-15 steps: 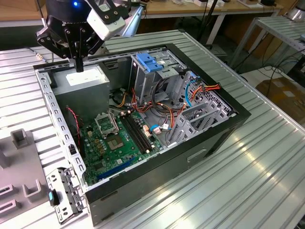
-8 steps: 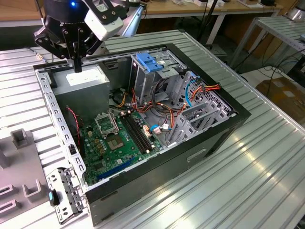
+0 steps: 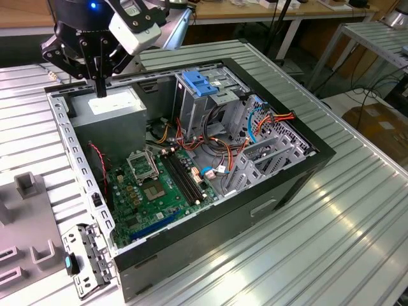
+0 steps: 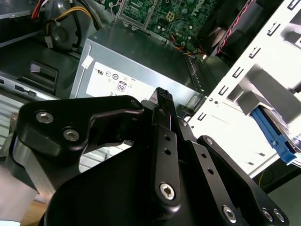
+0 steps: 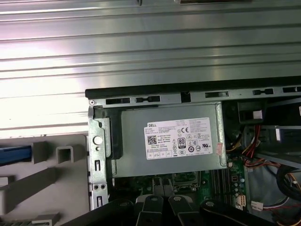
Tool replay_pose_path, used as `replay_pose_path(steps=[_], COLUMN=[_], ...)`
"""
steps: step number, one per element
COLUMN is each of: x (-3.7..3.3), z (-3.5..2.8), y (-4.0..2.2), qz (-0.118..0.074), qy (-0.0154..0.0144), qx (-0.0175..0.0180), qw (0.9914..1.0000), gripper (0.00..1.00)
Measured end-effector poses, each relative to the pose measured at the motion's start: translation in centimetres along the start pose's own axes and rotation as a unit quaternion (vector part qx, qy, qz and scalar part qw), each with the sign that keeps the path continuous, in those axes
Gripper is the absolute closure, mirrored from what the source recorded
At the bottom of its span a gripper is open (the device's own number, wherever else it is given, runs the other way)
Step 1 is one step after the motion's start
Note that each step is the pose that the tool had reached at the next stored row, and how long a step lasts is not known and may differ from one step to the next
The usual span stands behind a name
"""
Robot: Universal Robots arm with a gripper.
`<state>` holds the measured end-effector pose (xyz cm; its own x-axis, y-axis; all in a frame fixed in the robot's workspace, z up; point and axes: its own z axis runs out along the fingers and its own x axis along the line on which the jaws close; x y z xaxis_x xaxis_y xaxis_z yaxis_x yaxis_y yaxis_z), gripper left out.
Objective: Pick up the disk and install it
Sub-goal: 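Reach for the disk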
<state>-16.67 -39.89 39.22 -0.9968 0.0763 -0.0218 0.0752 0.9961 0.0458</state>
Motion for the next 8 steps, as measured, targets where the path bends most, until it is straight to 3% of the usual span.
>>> replay_pose_path(steps=[8], x=[0.38], z=[0.00], y=[-0.03], qz=[0.000], qy=[0.0000], qx=[0.0000], qw=[1.00000], gripper=[0.89])
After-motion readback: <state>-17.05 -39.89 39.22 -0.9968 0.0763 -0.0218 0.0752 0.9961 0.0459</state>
